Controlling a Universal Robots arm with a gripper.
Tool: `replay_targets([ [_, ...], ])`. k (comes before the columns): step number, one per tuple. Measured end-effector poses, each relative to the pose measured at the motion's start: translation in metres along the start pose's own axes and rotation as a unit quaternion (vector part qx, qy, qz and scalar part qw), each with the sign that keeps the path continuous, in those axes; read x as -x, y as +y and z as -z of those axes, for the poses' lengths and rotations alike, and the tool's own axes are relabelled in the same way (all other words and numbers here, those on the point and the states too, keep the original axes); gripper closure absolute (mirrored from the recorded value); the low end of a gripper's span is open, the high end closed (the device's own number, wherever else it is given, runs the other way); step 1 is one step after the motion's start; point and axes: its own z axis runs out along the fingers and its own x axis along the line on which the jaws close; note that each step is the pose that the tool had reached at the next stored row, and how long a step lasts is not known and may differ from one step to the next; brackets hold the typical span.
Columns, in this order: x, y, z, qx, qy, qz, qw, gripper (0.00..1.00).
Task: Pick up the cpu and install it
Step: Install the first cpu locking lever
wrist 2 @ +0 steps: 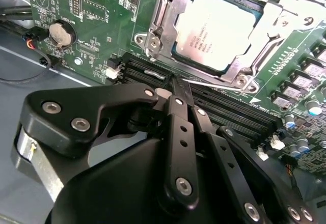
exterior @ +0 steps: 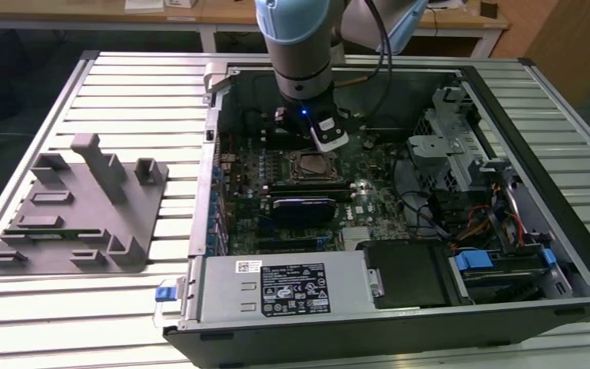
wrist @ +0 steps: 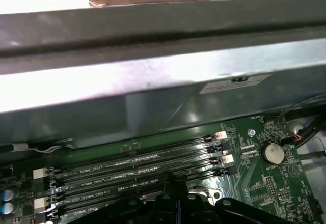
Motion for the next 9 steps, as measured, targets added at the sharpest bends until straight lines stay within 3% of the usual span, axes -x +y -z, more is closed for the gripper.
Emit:
replay_targets([
  [5,-0.0039,0.0005,0.0000,0.0002,-0.0007,0.000,1.0000,0.89],
  [9,-0.0049,0.0001,-0.0012,0.0010,-0.0043,0.001,1.0000,0.89],
])
